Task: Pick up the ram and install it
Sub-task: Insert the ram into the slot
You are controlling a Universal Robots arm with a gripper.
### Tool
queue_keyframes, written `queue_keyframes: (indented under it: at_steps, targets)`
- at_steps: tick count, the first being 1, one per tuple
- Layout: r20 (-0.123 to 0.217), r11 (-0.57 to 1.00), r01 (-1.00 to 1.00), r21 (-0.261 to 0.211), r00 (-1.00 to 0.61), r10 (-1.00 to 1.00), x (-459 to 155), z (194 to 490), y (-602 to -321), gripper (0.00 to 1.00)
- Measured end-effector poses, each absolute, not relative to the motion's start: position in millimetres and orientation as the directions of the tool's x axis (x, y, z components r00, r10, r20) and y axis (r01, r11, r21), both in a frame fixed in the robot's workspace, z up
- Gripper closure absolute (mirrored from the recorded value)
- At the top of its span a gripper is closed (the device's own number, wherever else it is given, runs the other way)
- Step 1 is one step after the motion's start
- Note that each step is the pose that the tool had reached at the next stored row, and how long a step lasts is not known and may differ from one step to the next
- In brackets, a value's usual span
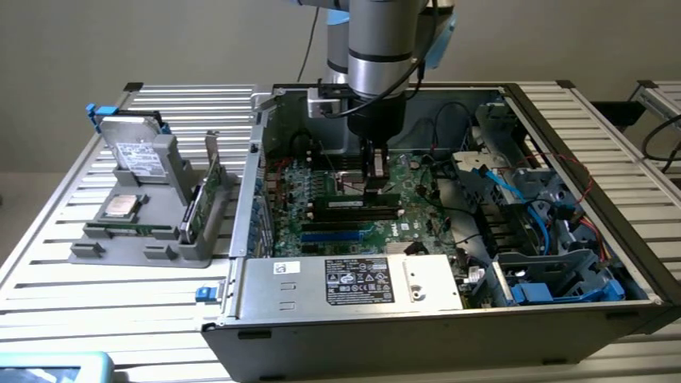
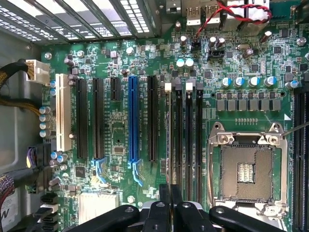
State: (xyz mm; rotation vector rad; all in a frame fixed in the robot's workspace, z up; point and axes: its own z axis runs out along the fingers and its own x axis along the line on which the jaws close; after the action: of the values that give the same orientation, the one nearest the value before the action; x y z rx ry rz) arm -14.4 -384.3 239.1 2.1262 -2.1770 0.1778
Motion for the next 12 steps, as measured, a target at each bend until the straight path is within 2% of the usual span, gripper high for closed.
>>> queue_keyframes:
  at_steps: [12]
  targets:
    - [0.143,0.022,-1.0,-0.015,-0.024,-0.989,-14.4,235.1,-387.0,0.88]
